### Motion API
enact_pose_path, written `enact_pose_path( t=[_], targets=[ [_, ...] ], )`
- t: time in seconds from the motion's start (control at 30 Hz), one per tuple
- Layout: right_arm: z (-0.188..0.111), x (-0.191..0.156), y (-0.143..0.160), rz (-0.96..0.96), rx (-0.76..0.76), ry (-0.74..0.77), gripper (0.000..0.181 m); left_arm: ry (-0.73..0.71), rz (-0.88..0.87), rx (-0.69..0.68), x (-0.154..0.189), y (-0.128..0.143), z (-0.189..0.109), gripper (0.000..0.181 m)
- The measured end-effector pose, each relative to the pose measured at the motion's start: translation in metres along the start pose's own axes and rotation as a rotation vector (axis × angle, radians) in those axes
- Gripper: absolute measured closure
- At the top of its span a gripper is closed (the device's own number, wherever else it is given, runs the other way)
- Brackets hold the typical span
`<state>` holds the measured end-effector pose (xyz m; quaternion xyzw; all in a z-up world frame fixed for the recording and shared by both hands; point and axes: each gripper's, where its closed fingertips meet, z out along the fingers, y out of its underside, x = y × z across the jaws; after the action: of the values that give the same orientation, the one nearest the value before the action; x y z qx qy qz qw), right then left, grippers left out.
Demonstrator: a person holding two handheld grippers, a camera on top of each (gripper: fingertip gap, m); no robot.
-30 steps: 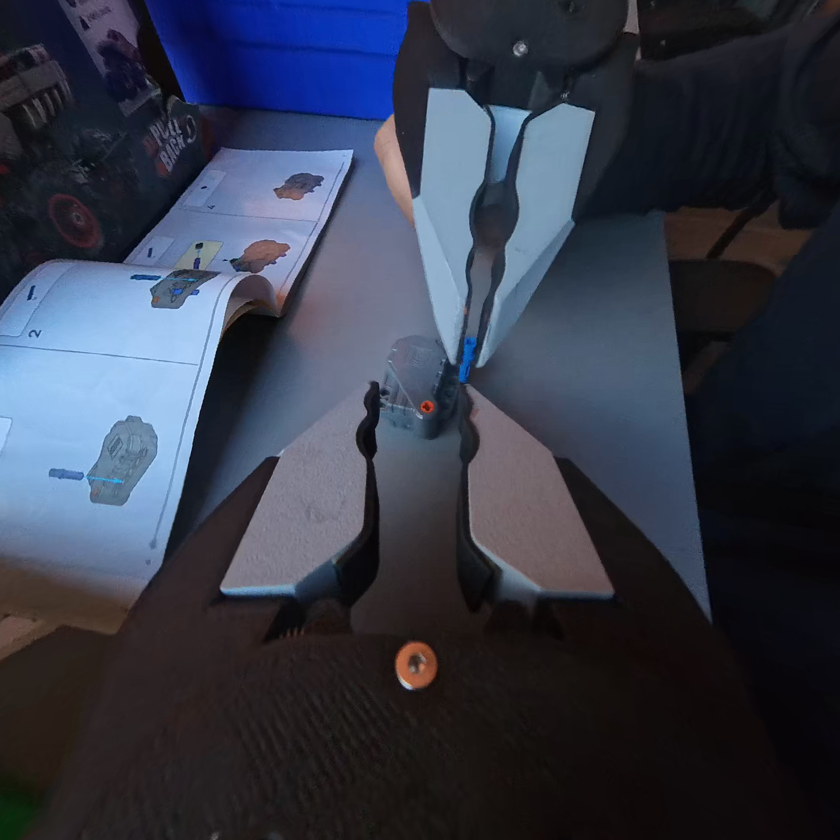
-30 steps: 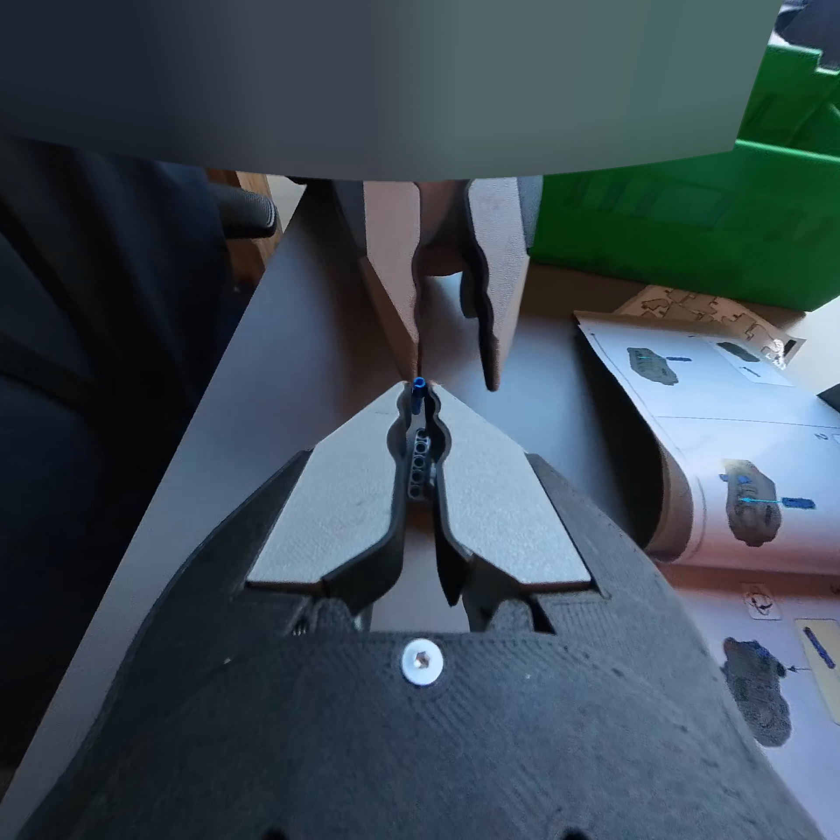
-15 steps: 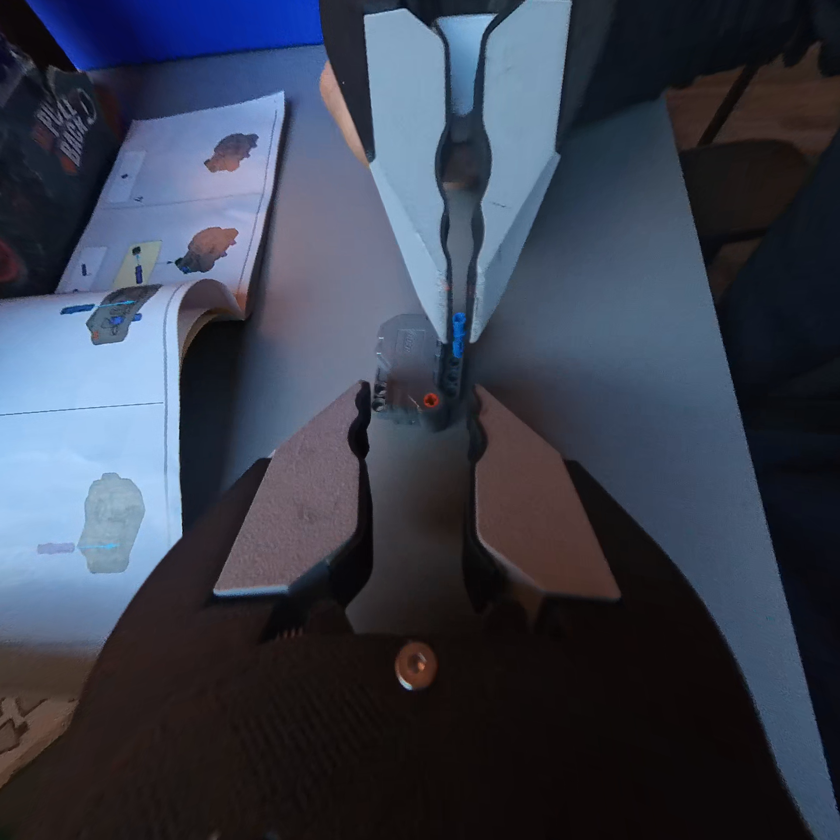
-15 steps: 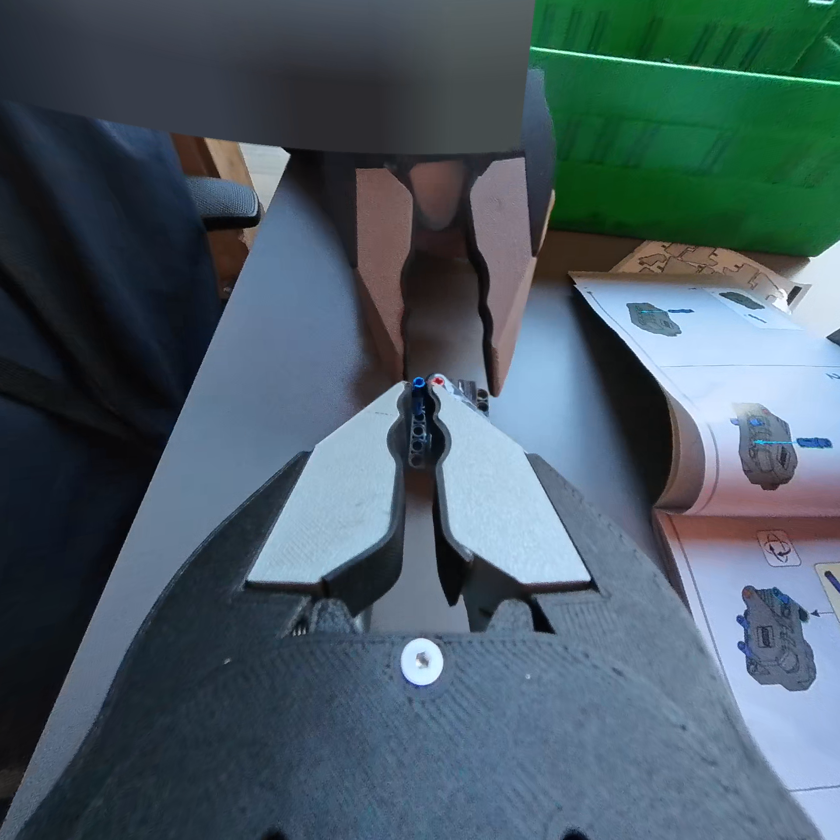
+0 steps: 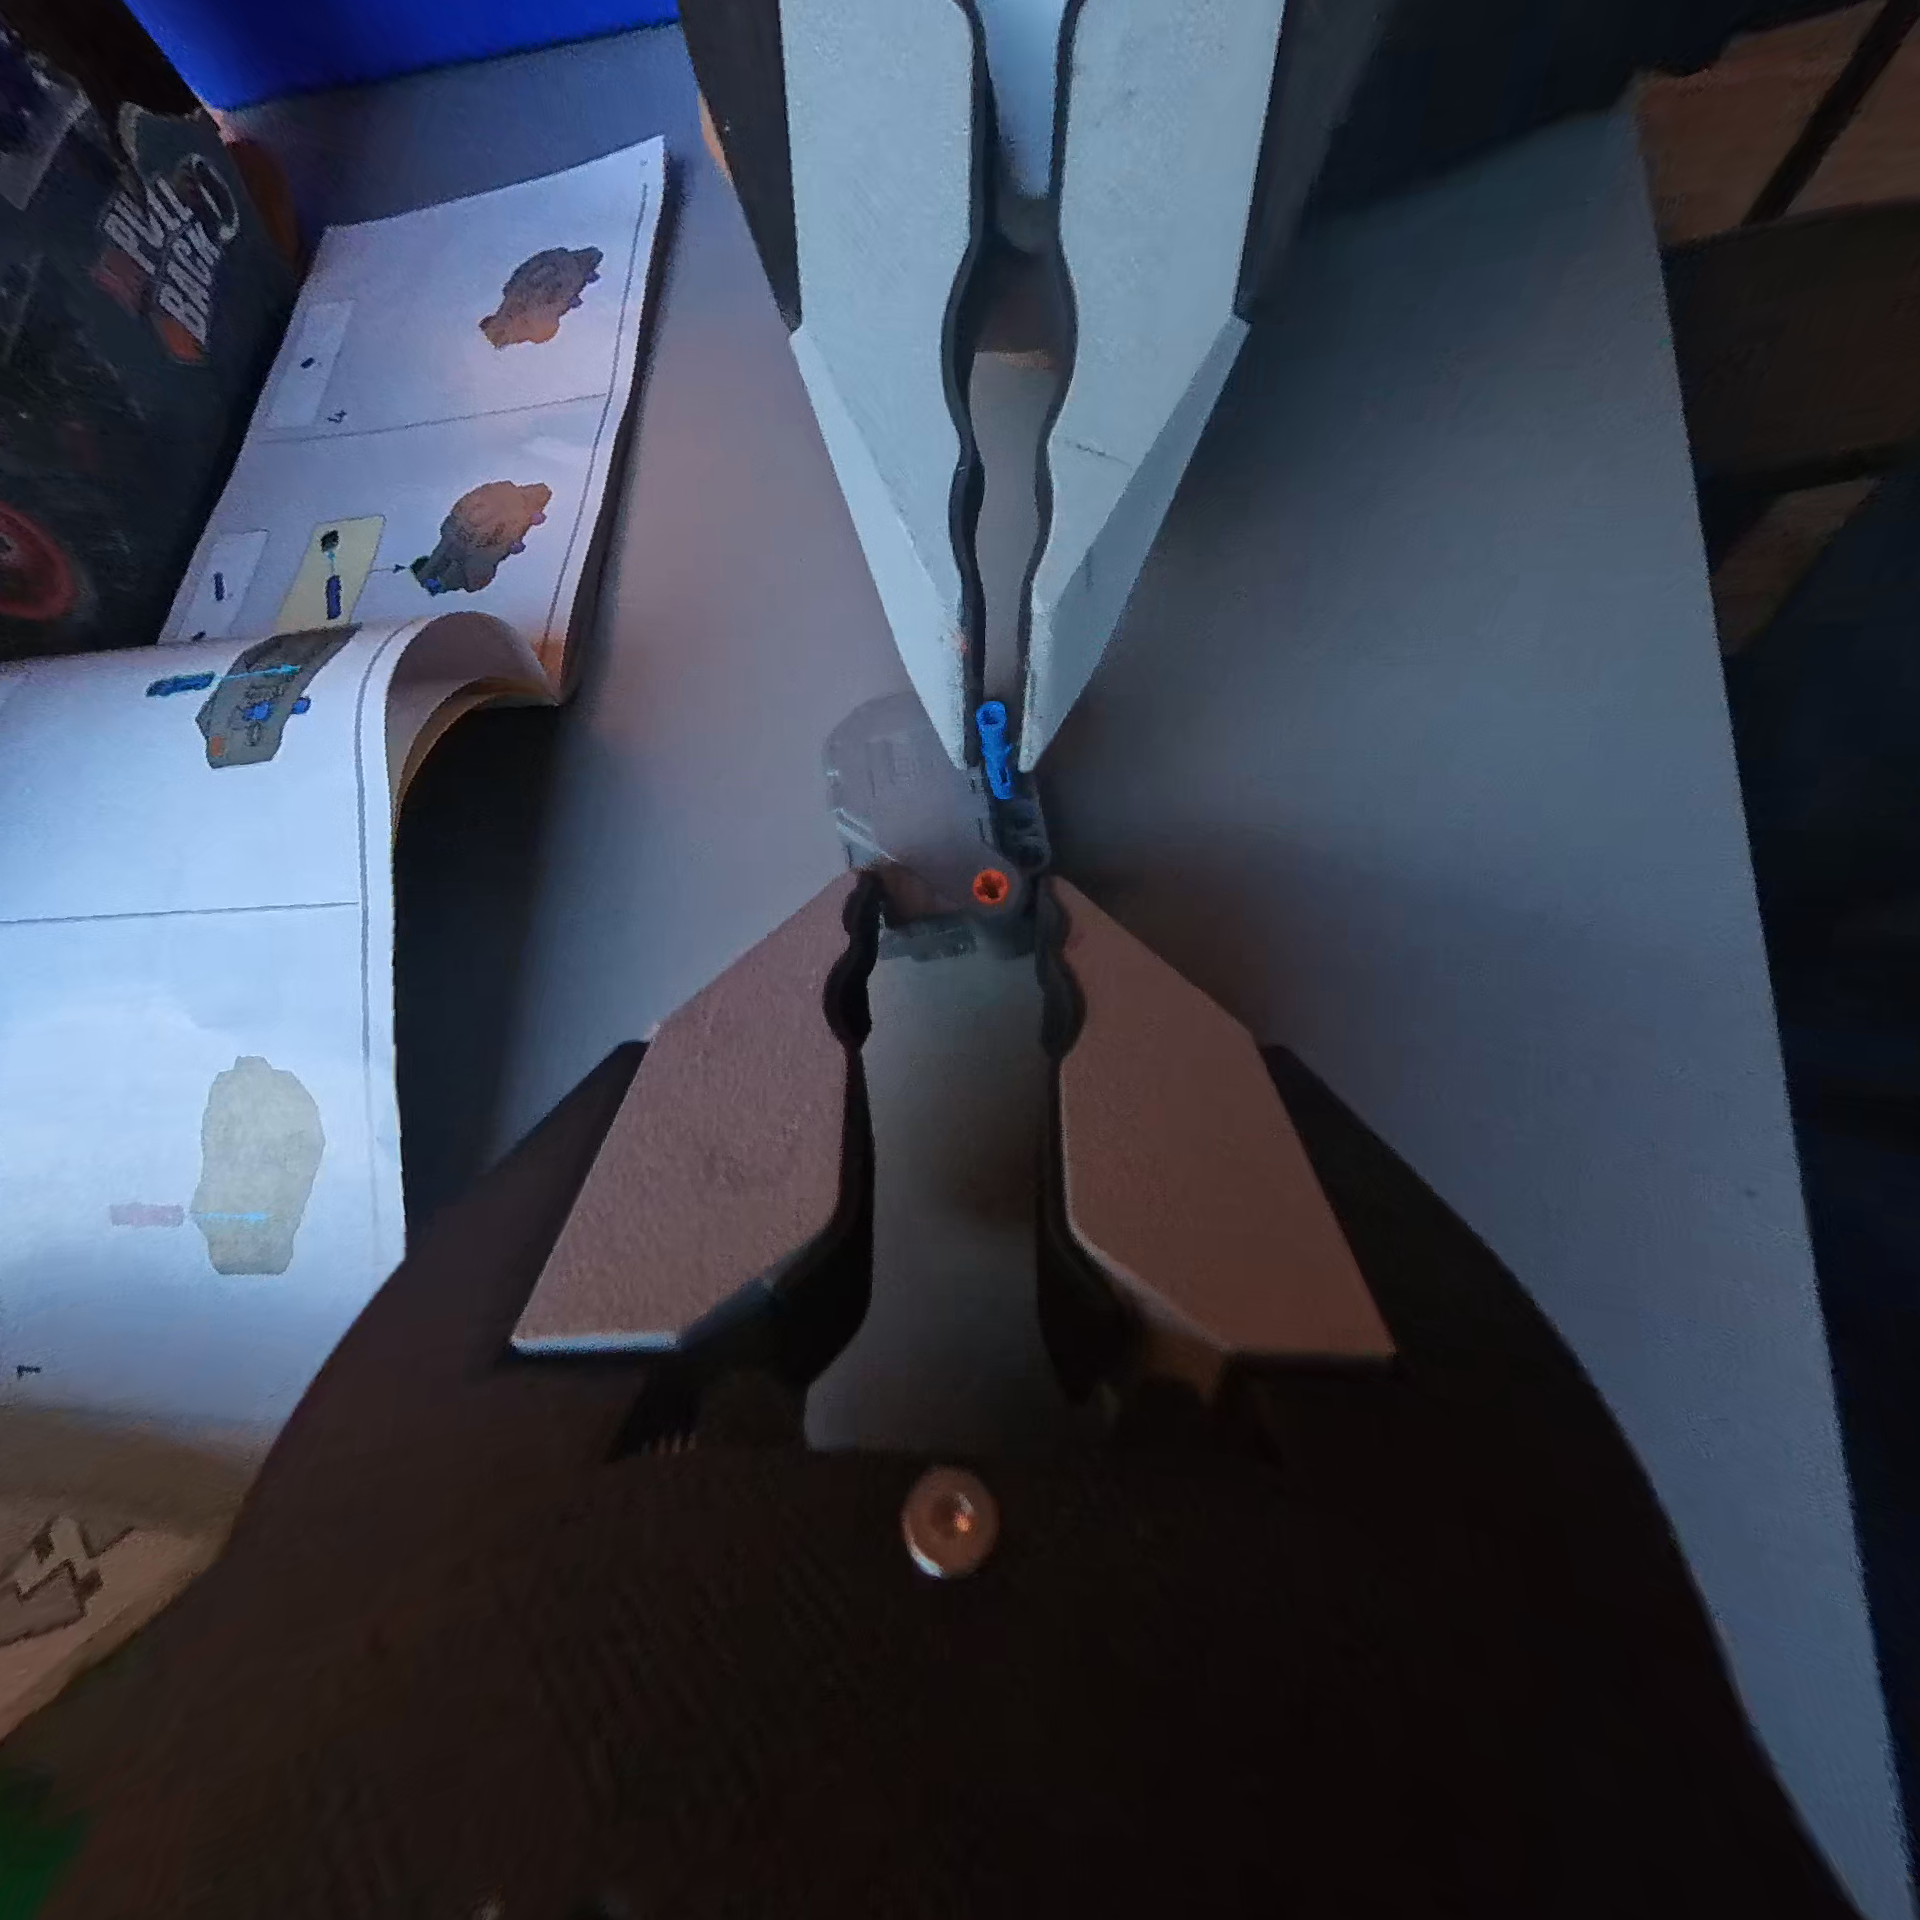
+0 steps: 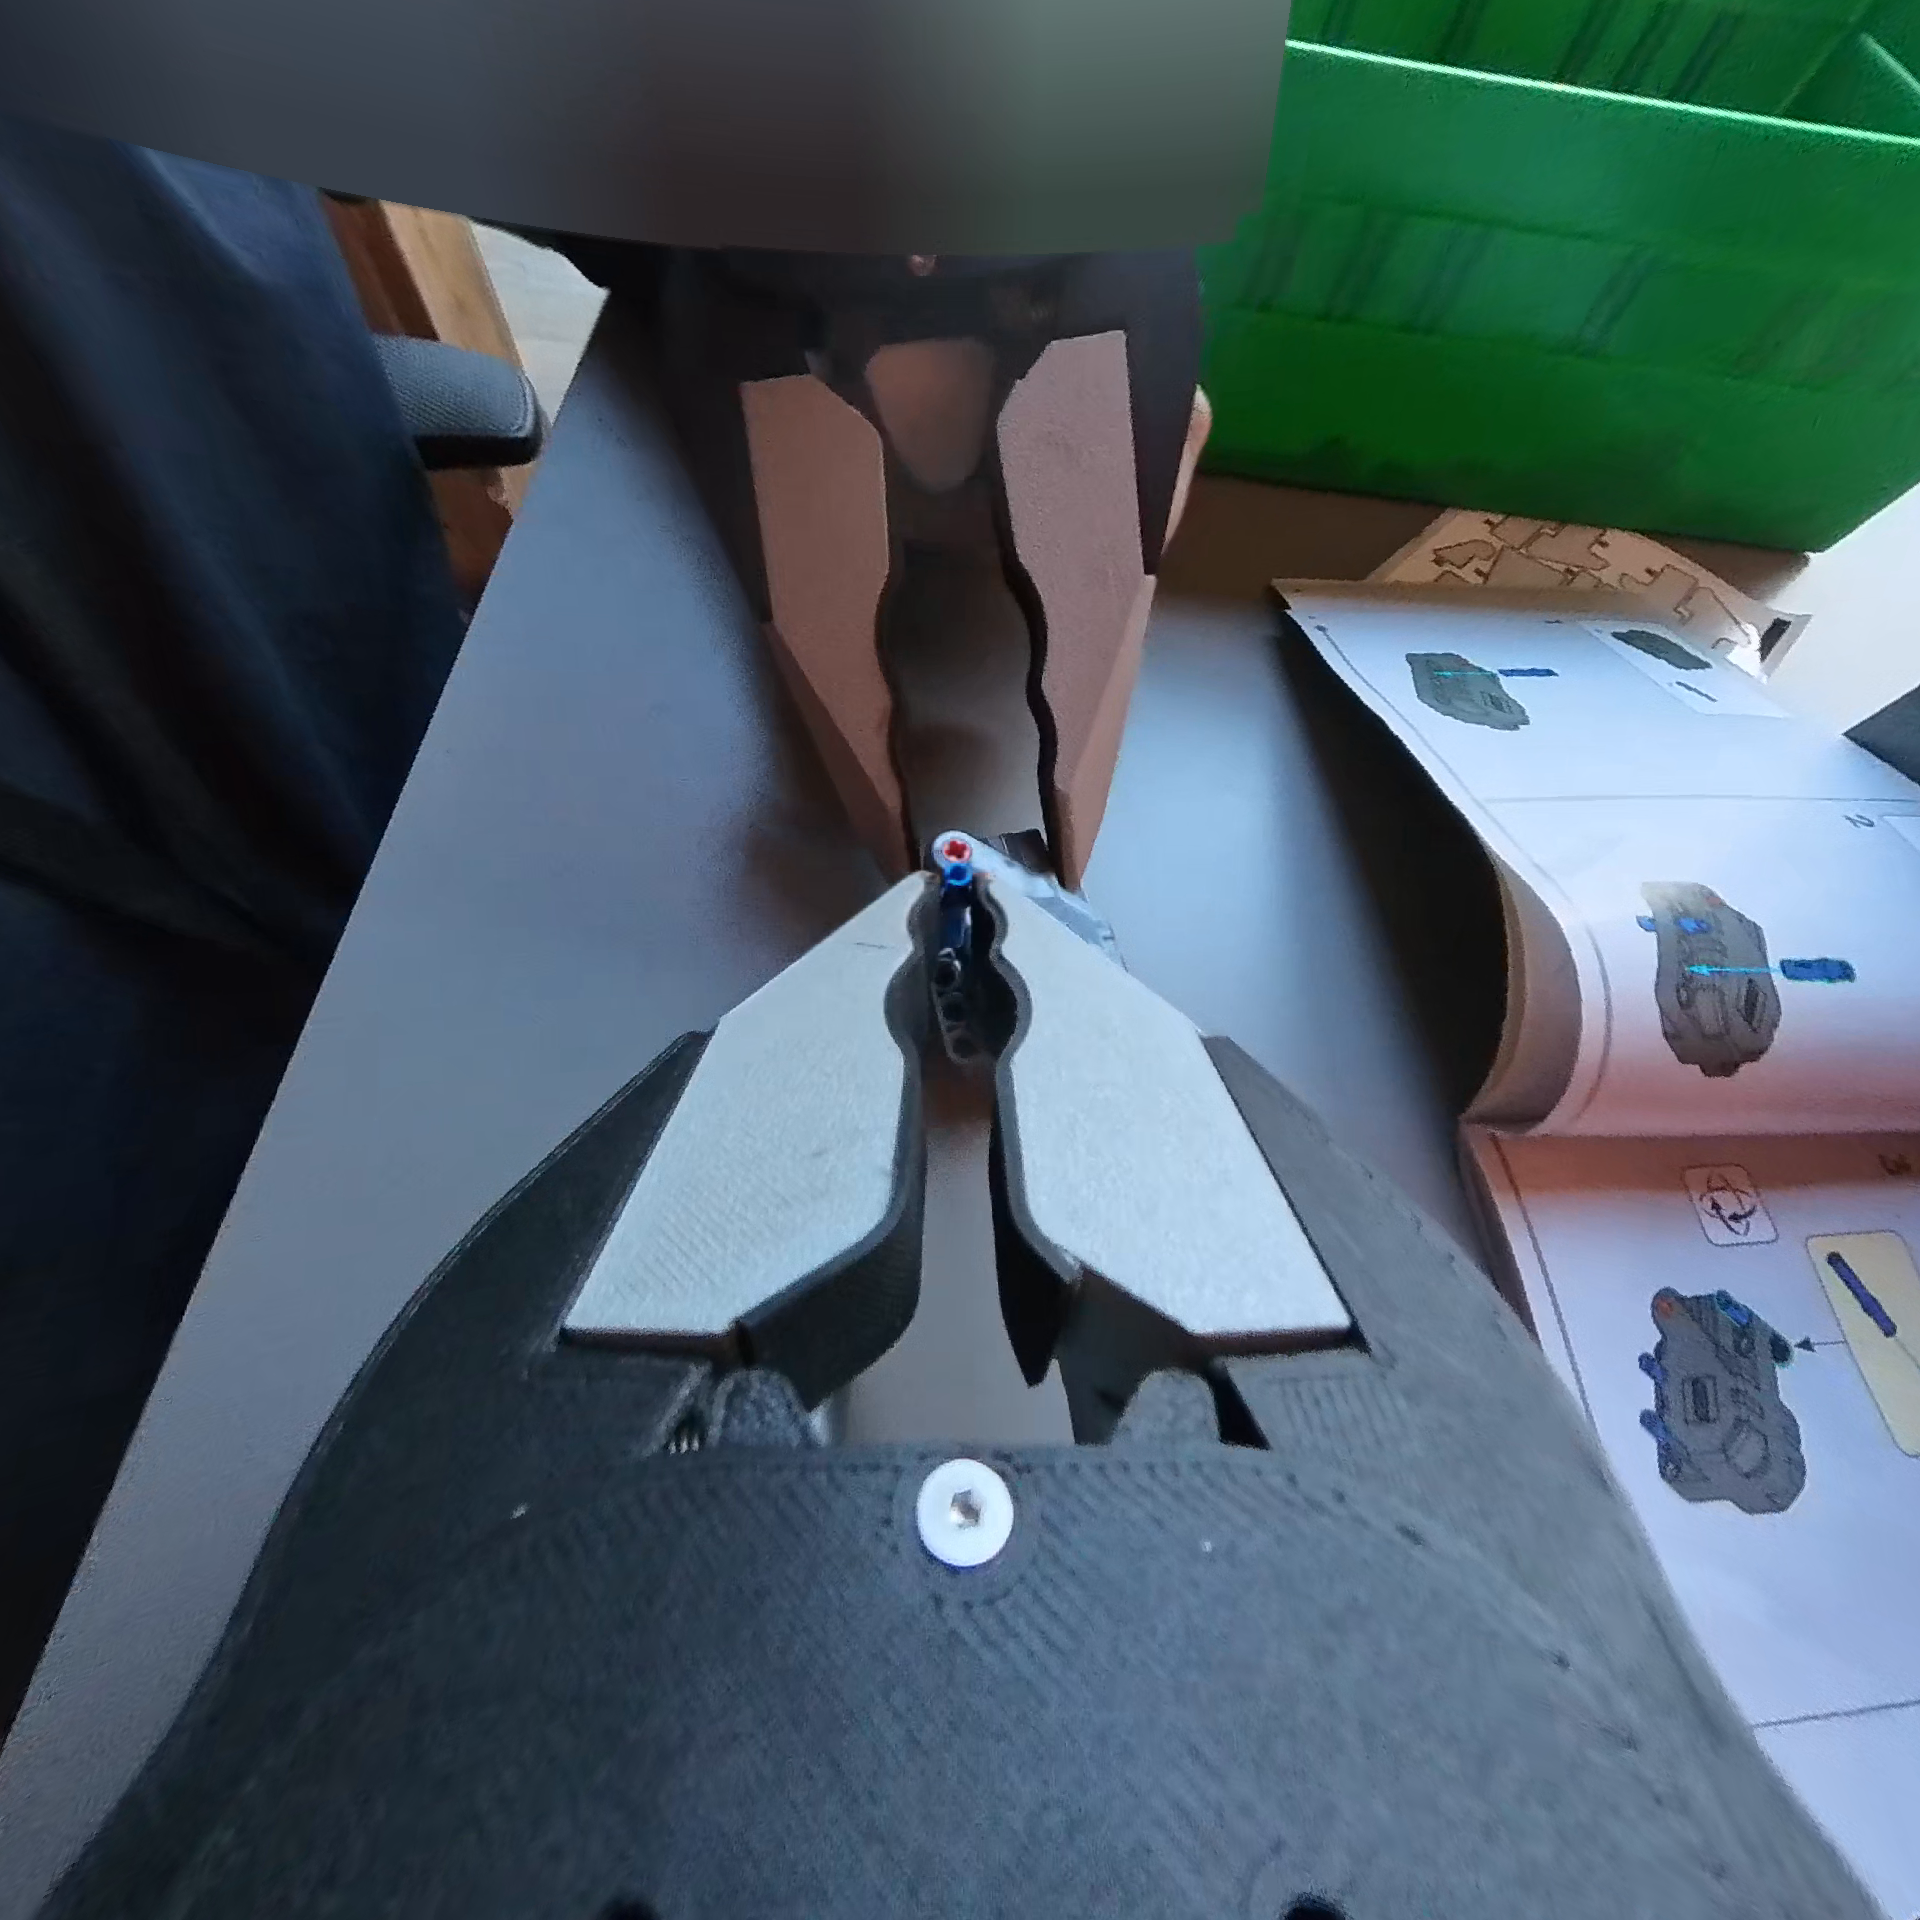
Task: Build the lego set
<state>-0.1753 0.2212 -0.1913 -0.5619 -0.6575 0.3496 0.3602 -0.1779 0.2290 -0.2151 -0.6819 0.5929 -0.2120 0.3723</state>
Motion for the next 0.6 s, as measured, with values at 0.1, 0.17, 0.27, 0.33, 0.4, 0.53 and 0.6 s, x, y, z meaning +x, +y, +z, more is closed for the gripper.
enact_pose_path(
  t=[0.1, 0.17, 0.27, 0.33, 0.4, 0.53, 0.6],
  targets=[
    [0.000, -0.002, 0.001, -0.003, -0.001, -0.002, 0.179, -0.008, -0.072, -0.001, 0.003, -0.001, -0.001, 0.154],
    [0.000, -0.002, 0.001, -0.007, -0.007, -0.001, 0.179, -0.022, -0.077, -0.004, 0.002, -0.001, -0.001, 0.154],
    [0.000, -0.003, 0.000, -0.005, 0.001, -0.008, 0.179, -0.053, -0.096, -0.009, -0.003, 0.000, 0.000, 0.154],
    [-0.001, -0.001, 0.001, 0.002, 0.001, 0.006, 0.179, -0.060, -0.112, -0.009, -0.005, 0.001, 0.000, 0.154],
    [-0.001, 0.001, 0.001, -0.002, -0.002, 0.022, 0.179, -0.063, -0.114, -0.010, -0.006, 0.001, 0.000, 0.154],
    [-0.001, 0.007, 0.002, -0.004, -0.009, 0.076, 0.179, -0.097, -0.139, -0.015, -0.009, 0.000, 0.001, 0.154],
    [-0.001, 0.010, 0.002, 0.020, -0.010, 0.097, 0.179, -0.124, -0.149, -0.021, -0.011, 0.000, 0.002, 0.154]
  ],
)
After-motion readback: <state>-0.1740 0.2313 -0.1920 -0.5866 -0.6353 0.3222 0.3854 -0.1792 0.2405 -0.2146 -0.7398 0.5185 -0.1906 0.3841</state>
